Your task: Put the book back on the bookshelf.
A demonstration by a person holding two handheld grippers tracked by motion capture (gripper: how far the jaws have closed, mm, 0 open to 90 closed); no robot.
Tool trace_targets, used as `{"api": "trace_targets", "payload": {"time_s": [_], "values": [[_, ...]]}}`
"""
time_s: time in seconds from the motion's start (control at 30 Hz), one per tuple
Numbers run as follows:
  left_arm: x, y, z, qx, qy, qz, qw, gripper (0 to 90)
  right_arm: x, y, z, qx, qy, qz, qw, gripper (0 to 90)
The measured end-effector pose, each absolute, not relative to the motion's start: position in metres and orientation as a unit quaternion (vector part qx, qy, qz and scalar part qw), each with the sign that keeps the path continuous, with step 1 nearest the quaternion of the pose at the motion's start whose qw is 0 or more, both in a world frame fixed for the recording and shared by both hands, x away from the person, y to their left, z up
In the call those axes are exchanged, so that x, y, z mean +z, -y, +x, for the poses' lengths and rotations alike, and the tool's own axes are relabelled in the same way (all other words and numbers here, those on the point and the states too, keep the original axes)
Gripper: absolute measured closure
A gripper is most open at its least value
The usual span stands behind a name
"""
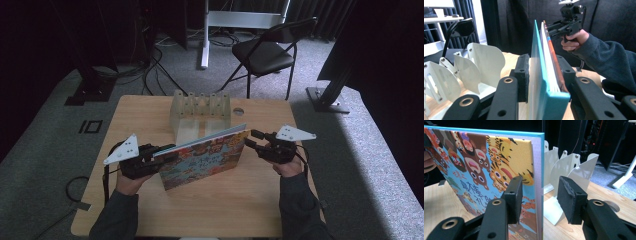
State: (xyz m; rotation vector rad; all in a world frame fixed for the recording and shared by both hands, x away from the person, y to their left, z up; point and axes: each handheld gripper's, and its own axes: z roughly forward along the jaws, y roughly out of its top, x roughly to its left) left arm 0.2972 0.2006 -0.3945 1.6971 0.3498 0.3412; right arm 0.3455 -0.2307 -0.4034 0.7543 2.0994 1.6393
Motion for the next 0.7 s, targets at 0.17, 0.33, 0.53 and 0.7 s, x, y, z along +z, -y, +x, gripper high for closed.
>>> {"api": "trace_targets", "payload": {"time_s": [0.17,0.33,0.53,0.7], "values": [[-0.396,-0.195,0.298,0.151,-0.153,0.741,0.636,71.5,-0.405,0.234,0.346,0.582,-0.744,0.271,0.186,55.1],[-0.397,-0.192,0.299,0.155,-0.154,0.737,0.639,73.0,-0.407,0.238,0.345,0.581,-0.742,0.277,0.186,55.1],[-0.399,-0.188,0.3,0.156,-0.151,0.735,0.642,73.7,-0.409,0.241,0.345,0.58,-0.742,0.281,0.186,55.1],[-0.4,-0.183,0.301,0.162,-0.151,0.737,0.639,73.0,-0.411,0.243,0.345,0.578,-0.742,0.284,0.185,55.1]]}}
